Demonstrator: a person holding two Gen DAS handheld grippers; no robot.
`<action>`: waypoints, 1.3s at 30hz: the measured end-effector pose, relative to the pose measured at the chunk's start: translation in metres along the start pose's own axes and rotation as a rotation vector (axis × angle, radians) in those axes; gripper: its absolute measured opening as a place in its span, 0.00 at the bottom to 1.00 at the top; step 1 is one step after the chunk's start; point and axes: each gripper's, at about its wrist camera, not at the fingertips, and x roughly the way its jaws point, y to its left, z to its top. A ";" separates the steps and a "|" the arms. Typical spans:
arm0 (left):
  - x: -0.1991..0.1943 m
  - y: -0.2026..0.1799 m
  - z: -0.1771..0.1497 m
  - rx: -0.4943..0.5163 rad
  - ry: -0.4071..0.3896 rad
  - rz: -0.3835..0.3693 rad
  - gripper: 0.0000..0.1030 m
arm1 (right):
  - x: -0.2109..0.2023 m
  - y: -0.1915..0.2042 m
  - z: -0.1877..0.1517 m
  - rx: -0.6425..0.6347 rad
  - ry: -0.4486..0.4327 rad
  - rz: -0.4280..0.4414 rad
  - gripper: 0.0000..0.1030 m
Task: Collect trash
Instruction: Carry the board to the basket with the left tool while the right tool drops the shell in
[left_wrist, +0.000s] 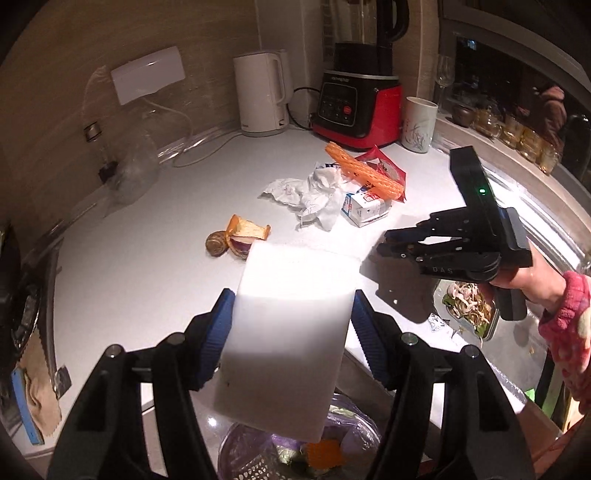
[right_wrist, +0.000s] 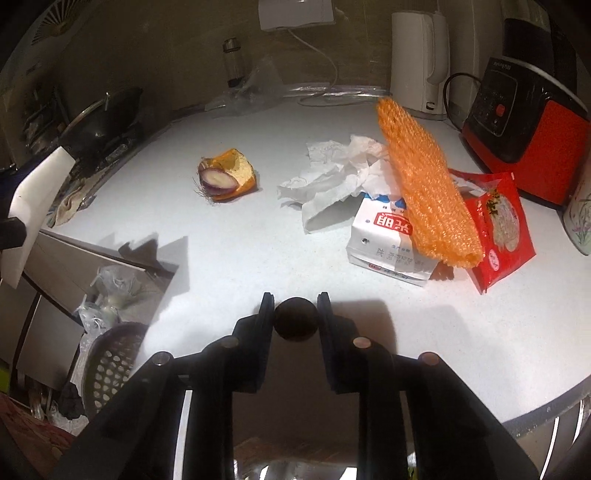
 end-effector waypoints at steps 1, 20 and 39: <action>-0.005 0.001 -0.003 -0.016 -0.006 -0.001 0.60 | -0.011 0.008 0.001 0.001 -0.009 -0.003 0.24; -0.115 0.030 -0.090 -0.147 -0.002 -0.020 0.61 | -0.114 0.226 -0.066 0.084 -0.069 0.025 0.24; -0.111 0.043 -0.138 -0.101 0.066 -0.033 0.61 | 0.088 0.247 -0.163 0.206 0.254 -0.002 0.24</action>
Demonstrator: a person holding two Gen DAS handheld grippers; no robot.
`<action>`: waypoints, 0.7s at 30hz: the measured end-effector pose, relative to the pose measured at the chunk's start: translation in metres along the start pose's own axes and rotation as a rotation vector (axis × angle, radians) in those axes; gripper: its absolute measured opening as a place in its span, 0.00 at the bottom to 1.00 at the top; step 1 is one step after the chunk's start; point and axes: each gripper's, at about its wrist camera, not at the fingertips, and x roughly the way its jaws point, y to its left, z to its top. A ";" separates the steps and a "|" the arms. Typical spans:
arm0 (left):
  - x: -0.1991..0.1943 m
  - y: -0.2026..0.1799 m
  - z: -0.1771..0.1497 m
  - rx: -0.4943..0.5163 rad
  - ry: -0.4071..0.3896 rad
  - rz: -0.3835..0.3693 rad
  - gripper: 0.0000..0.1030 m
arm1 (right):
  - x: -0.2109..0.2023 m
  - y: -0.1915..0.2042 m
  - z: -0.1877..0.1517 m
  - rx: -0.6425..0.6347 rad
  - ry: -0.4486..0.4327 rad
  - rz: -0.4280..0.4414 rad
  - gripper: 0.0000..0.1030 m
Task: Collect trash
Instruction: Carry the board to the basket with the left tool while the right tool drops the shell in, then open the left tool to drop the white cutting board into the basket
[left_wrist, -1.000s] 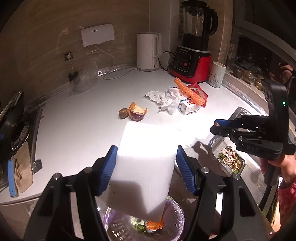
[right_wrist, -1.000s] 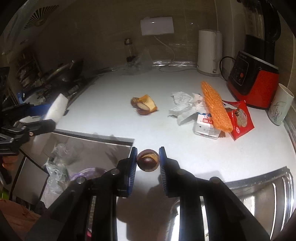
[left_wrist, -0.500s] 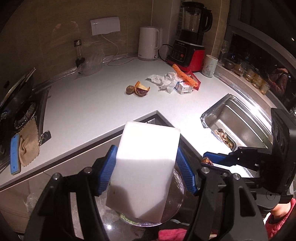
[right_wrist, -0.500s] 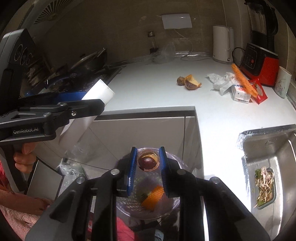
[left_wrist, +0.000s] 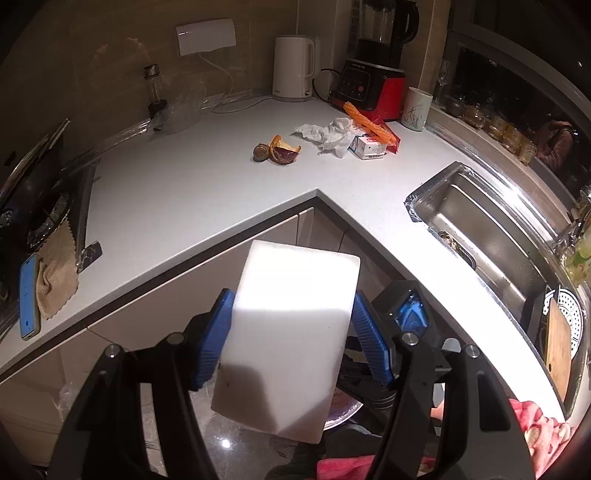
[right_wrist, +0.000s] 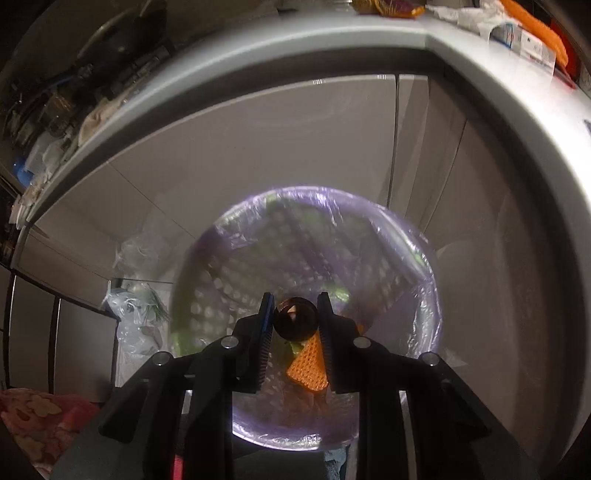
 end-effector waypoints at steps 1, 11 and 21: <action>0.001 0.000 0.000 0.001 0.002 0.002 0.61 | 0.003 0.001 -0.001 0.000 0.004 -0.004 0.24; 0.013 0.001 0.003 0.011 0.008 0.010 0.61 | -0.042 0.003 0.005 0.016 -0.068 0.002 0.66; 0.066 -0.002 -0.019 0.051 0.071 -0.001 0.61 | -0.167 -0.009 0.003 0.051 -0.238 -0.129 0.81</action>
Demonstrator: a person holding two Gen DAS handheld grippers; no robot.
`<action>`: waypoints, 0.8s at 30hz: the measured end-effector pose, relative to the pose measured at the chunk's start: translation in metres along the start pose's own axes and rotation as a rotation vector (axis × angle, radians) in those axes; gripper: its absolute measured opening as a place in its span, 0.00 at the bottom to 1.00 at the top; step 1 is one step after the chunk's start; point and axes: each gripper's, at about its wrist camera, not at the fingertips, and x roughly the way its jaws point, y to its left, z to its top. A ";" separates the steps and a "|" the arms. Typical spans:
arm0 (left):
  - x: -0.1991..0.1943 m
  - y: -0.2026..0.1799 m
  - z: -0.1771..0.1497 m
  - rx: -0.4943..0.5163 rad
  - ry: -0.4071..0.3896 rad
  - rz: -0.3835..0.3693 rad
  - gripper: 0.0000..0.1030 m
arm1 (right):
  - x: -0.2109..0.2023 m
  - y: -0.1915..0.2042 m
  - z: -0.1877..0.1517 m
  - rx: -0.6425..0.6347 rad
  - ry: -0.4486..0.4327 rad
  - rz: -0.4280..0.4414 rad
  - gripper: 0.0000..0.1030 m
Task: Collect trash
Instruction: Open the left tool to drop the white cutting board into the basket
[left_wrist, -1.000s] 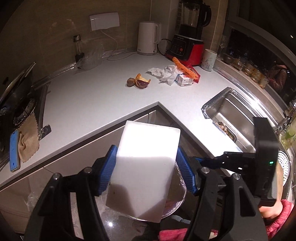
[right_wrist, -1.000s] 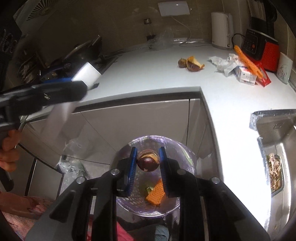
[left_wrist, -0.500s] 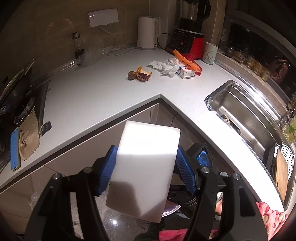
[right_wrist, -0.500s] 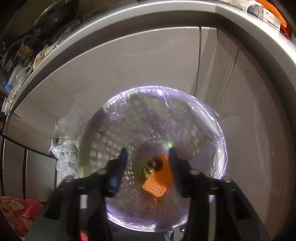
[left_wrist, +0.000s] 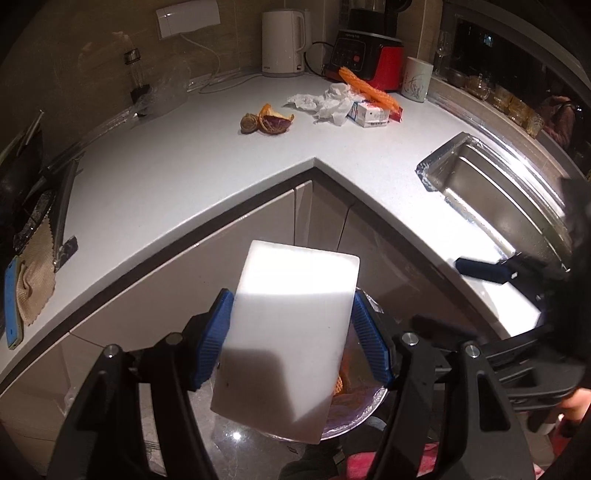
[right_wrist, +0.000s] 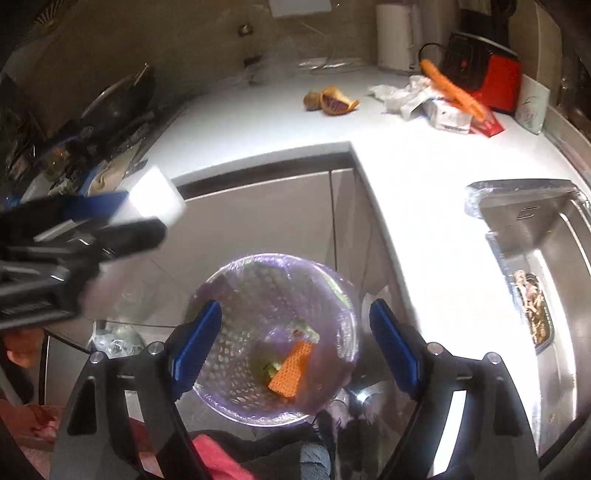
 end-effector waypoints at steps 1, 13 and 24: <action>0.009 0.000 -0.004 0.001 0.016 0.000 0.61 | -0.007 -0.003 0.003 0.004 -0.011 -0.009 0.81; 0.114 -0.012 -0.048 -0.010 0.228 -0.017 0.89 | -0.053 -0.022 0.019 0.021 -0.076 -0.024 0.83; 0.112 -0.014 -0.043 -0.017 0.226 -0.023 0.91 | -0.060 -0.021 0.025 0.006 -0.093 -0.010 0.85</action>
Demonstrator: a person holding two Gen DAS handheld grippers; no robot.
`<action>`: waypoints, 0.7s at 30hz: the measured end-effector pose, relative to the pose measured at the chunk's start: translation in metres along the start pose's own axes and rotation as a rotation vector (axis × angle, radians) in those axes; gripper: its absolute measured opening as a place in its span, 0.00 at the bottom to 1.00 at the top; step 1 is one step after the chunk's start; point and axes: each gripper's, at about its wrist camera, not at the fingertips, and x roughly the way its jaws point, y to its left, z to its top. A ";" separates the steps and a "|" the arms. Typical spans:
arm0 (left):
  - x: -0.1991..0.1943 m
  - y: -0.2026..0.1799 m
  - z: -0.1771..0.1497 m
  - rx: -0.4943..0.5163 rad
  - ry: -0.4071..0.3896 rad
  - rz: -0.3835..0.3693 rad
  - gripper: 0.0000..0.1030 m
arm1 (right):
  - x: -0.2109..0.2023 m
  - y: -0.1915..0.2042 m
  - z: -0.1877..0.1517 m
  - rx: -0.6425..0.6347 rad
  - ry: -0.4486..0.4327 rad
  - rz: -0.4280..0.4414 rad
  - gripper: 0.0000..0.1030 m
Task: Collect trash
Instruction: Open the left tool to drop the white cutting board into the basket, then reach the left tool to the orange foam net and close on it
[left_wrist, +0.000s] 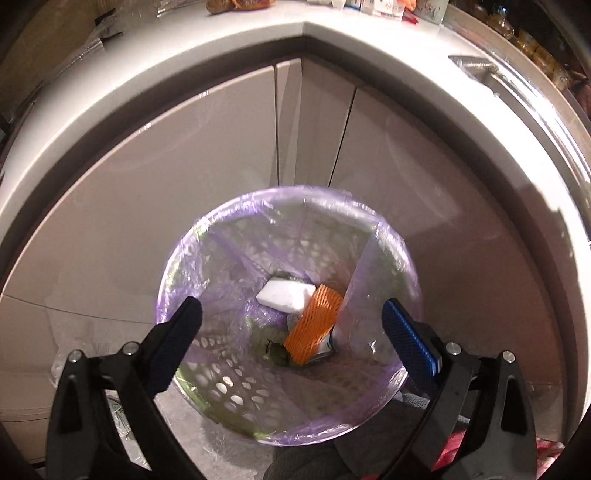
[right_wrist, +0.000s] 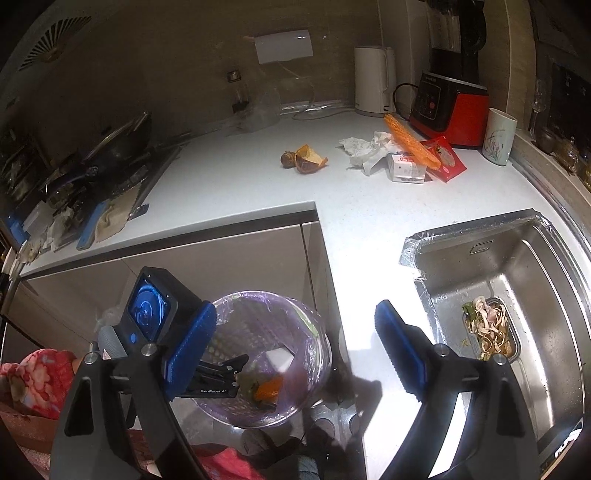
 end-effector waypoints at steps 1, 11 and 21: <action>-0.005 0.000 0.004 0.001 -0.010 0.000 0.91 | -0.001 -0.001 0.001 0.001 -0.005 0.001 0.85; -0.079 -0.007 0.080 0.000 -0.219 0.007 0.93 | -0.027 -0.016 0.029 0.004 -0.103 0.017 0.89; -0.100 -0.011 0.197 -0.106 -0.335 0.022 0.93 | -0.023 -0.072 0.060 0.025 -0.168 0.028 0.91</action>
